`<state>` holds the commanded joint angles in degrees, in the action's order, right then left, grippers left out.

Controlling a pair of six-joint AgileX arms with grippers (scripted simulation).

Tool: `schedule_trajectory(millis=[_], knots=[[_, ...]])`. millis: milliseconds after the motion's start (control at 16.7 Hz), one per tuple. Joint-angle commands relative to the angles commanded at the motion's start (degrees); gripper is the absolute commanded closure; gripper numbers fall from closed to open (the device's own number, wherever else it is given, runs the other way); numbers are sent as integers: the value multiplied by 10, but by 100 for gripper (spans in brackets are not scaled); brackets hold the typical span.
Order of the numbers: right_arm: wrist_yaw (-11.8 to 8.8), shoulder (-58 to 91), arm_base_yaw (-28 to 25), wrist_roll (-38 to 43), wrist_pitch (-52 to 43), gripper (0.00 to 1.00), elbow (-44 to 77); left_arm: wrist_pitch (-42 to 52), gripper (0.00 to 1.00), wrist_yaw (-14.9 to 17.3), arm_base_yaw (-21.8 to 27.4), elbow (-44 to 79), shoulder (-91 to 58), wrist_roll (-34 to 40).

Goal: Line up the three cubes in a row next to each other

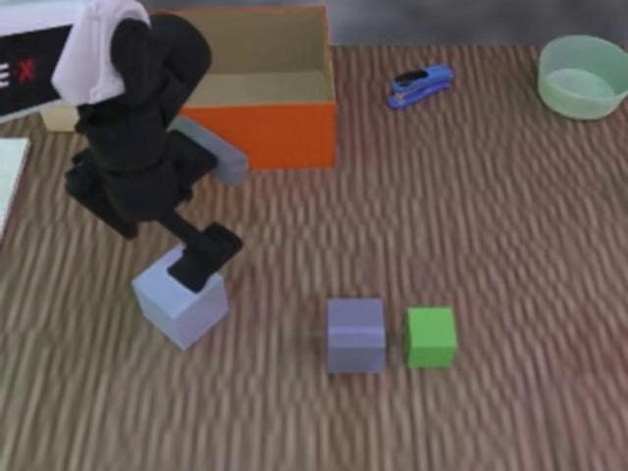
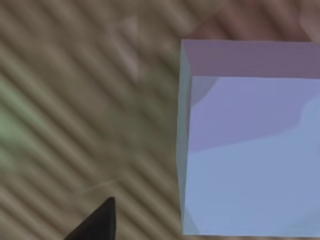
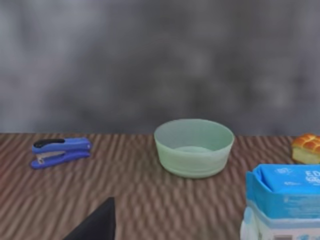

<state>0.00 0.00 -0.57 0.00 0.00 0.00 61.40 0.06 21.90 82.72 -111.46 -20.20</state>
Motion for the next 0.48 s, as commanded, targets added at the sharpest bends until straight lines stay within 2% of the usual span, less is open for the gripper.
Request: schedule_trajectory(millis=[180, 480], knots=[[0, 0, 0, 0, 0, 0, 0, -40, 0, 0, 1, -24, -16, -1], [0, 0, 0, 0, 0, 0, 0, -159, 0, 0, 1, -90, -64, -2]])
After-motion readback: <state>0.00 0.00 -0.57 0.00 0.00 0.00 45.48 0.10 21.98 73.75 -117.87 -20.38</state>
